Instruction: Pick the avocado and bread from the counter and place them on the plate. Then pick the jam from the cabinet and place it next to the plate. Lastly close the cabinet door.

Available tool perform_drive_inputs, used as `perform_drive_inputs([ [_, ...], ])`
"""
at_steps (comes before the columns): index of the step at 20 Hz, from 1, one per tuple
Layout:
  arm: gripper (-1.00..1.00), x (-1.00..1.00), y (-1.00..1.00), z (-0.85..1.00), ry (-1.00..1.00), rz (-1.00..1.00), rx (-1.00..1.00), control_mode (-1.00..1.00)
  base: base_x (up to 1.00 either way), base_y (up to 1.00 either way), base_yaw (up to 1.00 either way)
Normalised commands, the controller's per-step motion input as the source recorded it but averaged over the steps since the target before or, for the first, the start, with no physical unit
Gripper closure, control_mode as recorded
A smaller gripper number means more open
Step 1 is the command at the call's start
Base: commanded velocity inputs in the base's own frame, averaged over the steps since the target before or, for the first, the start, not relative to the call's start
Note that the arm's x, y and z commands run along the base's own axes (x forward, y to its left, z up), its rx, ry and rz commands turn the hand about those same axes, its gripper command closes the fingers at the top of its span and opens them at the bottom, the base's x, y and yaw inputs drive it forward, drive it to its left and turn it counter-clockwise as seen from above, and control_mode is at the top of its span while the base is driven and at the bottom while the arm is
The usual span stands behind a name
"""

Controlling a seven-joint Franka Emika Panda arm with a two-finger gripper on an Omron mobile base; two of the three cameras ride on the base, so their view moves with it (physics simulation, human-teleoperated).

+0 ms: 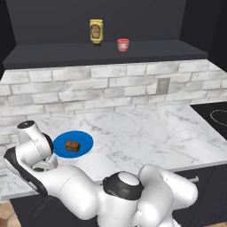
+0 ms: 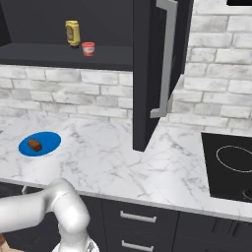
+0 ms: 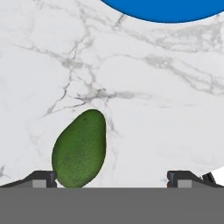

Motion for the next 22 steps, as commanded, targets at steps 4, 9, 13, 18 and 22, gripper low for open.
perform_drive_inputs([
  [4, -1.00, 0.10, 0.11, -0.06, 0.00, 0.00, 0.00, -1.00, 0.00, 0.00, 0.00],
  [9, -1.00, 0.12, 0.12, -0.11, 0.00, 0.00, -0.01, -1.00, 0.00, 0.00, 0.00],
  [13, -1.00, 0.14, 0.13, -0.11, 0.00, 0.00, -0.01, -1.00, 0.00, 0.00, 0.00],
  [18, -1.00, 0.06, 0.07, -0.11, 0.00, 0.00, 0.00, -1.00, 0.00, 0.00, 0.00],
  [22, -1.00, 0.02, 0.05, -0.16, 0.00, 0.00, 0.00, -1.00, 0.00, 0.00, 0.00],
])
